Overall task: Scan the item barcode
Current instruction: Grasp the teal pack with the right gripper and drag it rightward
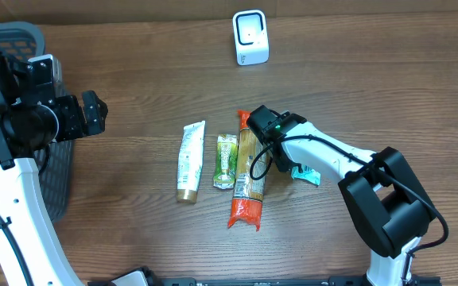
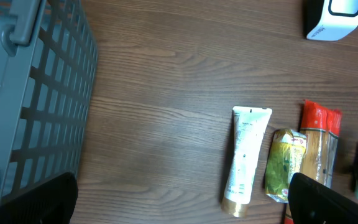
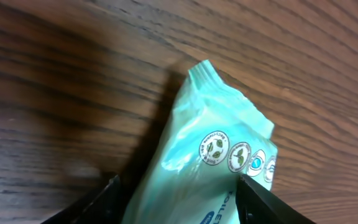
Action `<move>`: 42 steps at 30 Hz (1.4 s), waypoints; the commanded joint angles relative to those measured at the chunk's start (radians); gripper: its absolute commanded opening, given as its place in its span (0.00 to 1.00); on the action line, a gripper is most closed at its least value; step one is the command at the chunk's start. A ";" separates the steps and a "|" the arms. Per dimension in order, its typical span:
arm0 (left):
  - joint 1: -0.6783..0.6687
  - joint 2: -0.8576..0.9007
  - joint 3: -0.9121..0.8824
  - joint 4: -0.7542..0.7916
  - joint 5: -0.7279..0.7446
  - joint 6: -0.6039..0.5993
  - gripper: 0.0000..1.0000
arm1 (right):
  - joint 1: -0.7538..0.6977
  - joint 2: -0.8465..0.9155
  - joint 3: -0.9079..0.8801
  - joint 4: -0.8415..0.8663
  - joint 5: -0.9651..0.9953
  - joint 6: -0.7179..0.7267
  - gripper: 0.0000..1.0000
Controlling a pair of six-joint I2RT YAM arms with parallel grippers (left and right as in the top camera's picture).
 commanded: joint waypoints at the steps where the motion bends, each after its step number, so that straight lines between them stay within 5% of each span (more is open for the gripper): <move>1: 0.003 0.005 0.014 0.000 0.018 0.015 1.00 | -0.003 0.066 -0.008 -0.017 0.022 0.023 0.57; 4: 0.003 0.005 0.014 0.000 0.018 0.015 1.00 | -0.004 0.080 -0.008 -0.029 0.010 0.027 0.45; 10: 0.003 0.005 0.014 0.000 0.018 0.015 1.00 | -0.004 0.084 -0.009 -0.028 -0.045 0.031 0.04; 21: 0.003 0.005 0.014 0.000 0.018 0.015 1.00 | -0.056 -0.138 0.113 -0.080 -0.359 -0.018 0.04; 29: 0.003 0.005 0.014 0.000 0.018 0.015 0.99 | -0.313 -0.302 0.111 -0.089 -0.973 -0.170 0.04; 34: 0.003 0.005 0.014 0.000 0.018 0.015 0.99 | -0.484 -0.285 0.001 0.016 -1.382 -0.295 0.04; 42: 0.003 0.005 0.014 0.000 0.018 0.015 1.00 | -0.546 -0.188 -0.252 0.251 -1.558 -0.330 0.04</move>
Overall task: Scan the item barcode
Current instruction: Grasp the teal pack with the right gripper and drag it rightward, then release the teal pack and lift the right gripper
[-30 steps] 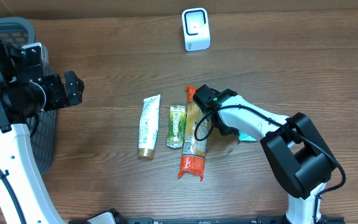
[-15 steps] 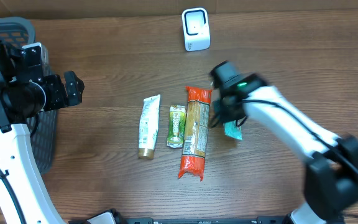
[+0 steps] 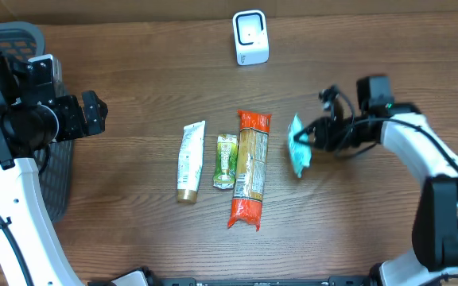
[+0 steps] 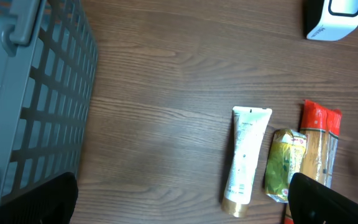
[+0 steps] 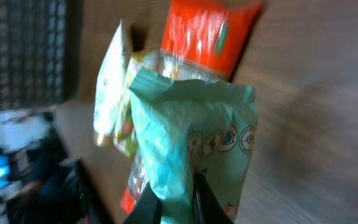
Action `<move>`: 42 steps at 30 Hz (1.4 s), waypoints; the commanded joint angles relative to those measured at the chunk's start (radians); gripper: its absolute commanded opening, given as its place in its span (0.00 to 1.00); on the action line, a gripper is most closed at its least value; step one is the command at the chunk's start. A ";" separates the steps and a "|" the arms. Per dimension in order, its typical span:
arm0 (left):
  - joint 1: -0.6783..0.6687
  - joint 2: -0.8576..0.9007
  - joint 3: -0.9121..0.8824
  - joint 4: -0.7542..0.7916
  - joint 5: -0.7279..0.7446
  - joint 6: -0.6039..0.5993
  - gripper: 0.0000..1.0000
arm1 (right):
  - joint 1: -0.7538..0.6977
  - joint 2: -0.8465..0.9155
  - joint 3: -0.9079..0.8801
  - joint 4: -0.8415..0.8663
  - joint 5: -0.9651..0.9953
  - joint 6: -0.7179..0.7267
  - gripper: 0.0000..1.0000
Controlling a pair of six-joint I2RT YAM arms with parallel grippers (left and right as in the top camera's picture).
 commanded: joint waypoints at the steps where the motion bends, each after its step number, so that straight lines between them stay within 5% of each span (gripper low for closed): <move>1: 0.003 0.005 0.014 0.000 0.018 0.015 0.99 | 0.005 0.049 -0.085 0.063 -0.166 -0.047 0.04; 15: 0.003 0.005 0.014 0.000 0.018 0.015 1.00 | -0.113 0.101 -0.097 0.080 0.055 -0.036 0.04; 18: 0.003 0.005 0.014 0.000 0.018 0.015 1.00 | -0.113 0.104 -0.097 0.077 0.176 0.014 0.25; 24: 0.004 0.005 0.014 0.000 0.018 0.015 0.99 | -0.113 0.104 -0.096 0.076 0.381 0.125 0.47; 42: 0.003 0.005 0.014 0.000 0.018 0.015 1.00 | -0.119 0.103 0.212 -0.263 0.650 0.174 0.59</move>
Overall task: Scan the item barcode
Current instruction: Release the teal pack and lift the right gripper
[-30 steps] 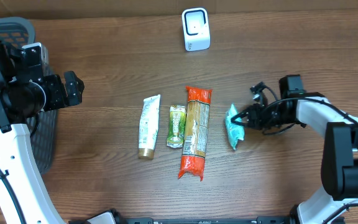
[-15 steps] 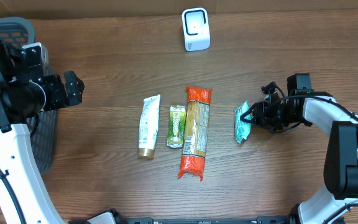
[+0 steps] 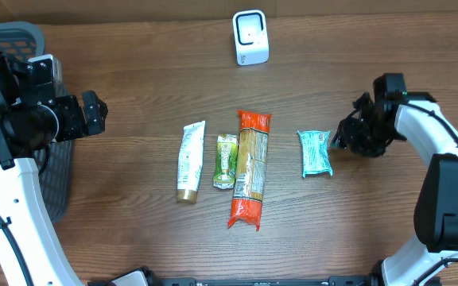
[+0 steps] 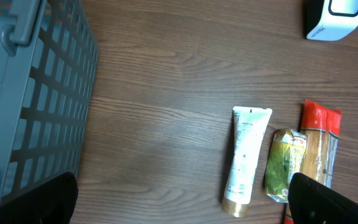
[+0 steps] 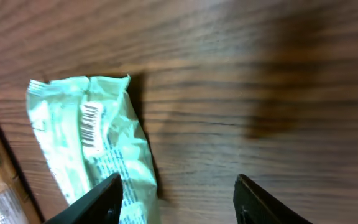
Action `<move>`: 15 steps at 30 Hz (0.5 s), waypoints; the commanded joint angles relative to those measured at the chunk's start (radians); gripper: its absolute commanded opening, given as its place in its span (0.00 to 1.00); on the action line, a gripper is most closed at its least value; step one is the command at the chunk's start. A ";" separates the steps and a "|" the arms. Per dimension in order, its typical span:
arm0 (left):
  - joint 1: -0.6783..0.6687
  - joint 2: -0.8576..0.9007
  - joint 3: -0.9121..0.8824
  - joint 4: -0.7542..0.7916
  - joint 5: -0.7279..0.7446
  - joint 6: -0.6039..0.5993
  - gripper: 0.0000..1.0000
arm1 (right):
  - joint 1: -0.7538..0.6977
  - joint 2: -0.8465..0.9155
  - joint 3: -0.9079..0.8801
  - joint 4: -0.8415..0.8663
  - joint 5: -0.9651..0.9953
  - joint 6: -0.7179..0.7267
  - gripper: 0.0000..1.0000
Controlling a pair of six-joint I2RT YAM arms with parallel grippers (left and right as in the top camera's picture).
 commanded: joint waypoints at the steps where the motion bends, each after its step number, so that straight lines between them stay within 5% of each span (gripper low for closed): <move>1: 0.003 0.005 0.014 0.000 0.019 0.015 1.00 | -0.003 0.004 0.097 -0.056 0.047 0.003 0.58; 15: 0.004 0.005 0.014 0.000 0.018 0.015 0.99 | 0.004 -0.136 0.306 -0.252 -0.220 -0.132 0.58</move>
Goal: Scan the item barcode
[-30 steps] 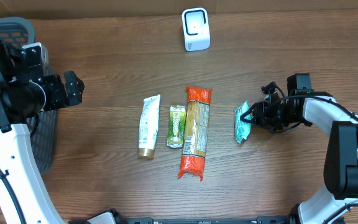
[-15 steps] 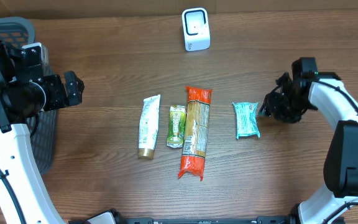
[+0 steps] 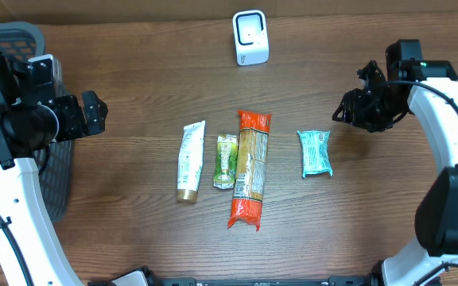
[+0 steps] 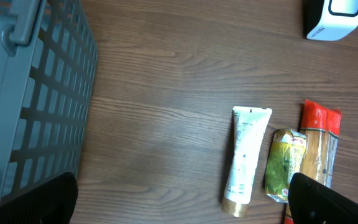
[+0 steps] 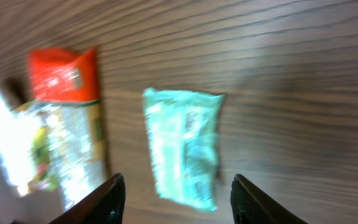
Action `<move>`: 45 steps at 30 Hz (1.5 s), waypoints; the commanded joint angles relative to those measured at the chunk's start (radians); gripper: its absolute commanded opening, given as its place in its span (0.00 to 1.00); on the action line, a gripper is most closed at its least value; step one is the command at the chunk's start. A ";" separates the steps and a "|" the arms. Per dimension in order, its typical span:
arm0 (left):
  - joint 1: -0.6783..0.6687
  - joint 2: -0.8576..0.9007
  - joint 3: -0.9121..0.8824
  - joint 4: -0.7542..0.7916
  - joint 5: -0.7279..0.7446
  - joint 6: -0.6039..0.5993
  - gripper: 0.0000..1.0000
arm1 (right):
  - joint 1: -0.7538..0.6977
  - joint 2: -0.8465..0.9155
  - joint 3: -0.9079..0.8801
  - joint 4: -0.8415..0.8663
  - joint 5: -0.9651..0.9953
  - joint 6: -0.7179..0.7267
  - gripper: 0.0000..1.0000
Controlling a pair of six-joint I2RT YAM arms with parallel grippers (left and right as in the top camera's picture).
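The mint-green wipes pack (image 3: 316, 152) lies flat on the table right of the orange pasta pack; the right wrist view shows it blurred (image 5: 184, 146). My right gripper (image 3: 345, 111) hovers open behind and to the right of the pack, with nothing between its fingers (image 5: 176, 199). The white scanner (image 3: 250, 37) stands at the back centre and shows at the top right corner of the left wrist view (image 4: 333, 18). My left gripper (image 3: 94, 111) stays open at the far left by the basket, holding nothing (image 4: 179, 205).
A white tube (image 3: 190, 161), a small green packet (image 3: 226, 161) and a long orange pasta pack (image 3: 250, 169) lie side by side mid-table. A grey plastic basket (image 3: 6, 36) sits at the left edge, under the left arm.
My right gripper, still open, has moved up and back from beside the mint pack. The pack lies where it was. The left arm has not moved.
My right gripper was down over the mint pack, close against the pasta pack. Then it held the pack lifted, further right. Then the pack lay flat on the table, barcode up, with the gripper open beside it. Now the gripper is farther off.
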 commanded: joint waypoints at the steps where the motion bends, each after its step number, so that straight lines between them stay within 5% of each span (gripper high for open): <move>1: 0.003 0.005 0.014 0.001 0.019 0.015 0.99 | 0.002 -0.119 0.028 -0.023 -0.092 -0.048 0.60; 15: 0.004 0.005 0.014 0.001 0.018 0.015 1.00 | 0.012 -0.443 -0.096 -0.035 0.055 0.133 0.60; 26: 0.004 0.005 0.014 0.001 0.018 0.015 1.00 | 0.257 -0.242 -0.423 0.424 -0.064 0.092 0.49; 33: 0.003 0.005 0.014 0.001 0.019 0.015 1.00 | 0.392 -0.079 -0.423 0.433 0.059 0.072 0.49; 45: 0.003 0.005 0.014 0.001 0.019 0.015 0.99 | 0.365 -0.074 -0.424 0.318 0.360 0.142 0.51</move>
